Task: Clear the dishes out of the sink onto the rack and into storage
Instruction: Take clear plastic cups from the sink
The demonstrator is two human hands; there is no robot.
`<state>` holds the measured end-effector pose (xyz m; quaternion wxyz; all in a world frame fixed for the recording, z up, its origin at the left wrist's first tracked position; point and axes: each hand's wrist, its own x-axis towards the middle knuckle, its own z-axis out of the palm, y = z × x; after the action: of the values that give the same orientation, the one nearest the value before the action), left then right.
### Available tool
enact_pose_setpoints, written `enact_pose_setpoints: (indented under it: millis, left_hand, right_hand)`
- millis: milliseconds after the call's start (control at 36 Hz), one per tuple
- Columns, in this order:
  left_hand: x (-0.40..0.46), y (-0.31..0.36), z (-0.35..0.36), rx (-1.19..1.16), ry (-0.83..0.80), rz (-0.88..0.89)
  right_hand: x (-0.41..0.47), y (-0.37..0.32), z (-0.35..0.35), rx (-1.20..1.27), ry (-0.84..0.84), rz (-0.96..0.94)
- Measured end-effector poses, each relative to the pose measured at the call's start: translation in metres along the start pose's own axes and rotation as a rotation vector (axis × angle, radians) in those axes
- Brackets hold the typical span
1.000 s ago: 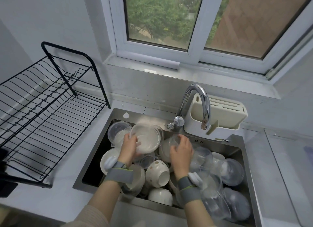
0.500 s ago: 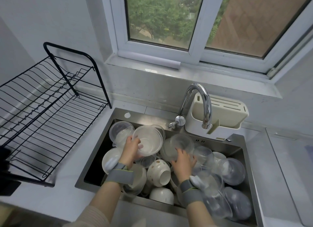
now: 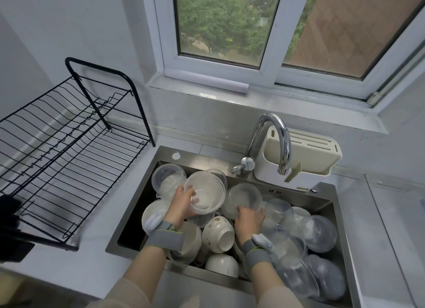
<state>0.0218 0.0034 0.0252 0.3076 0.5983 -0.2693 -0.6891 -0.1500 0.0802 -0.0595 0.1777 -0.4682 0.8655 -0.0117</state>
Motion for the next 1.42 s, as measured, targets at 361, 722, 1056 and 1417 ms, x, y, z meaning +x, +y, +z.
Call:
enact_pose_setpoints:
  millis: [361, 722, 1056, 1417]
  left_hand:
    - [-0.007, 0.001, 0.002, 0.096, -0.004, 0.003]
    - [-0.014, 0.007, 0.0, 0.073, 0.004, -0.007]
    - [-0.016, 0.006, 0.0, 0.079, 0.005, -0.012]
    - [-0.013, -0.001, -0.007, 0.086, 0.016, 0.009]
  right_hand:
    - [-0.003, 0.001, 0.01, -0.067, -0.157, -0.095]
    - [-0.014, 0.003, 0.021, -0.074, -0.148, -0.07]
    - [-0.016, -0.008, -0.008, 0.268, 0.091, 0.006]
    - [-0.013, -0.025, -0.032, 0.633, 0.084, -0.058]
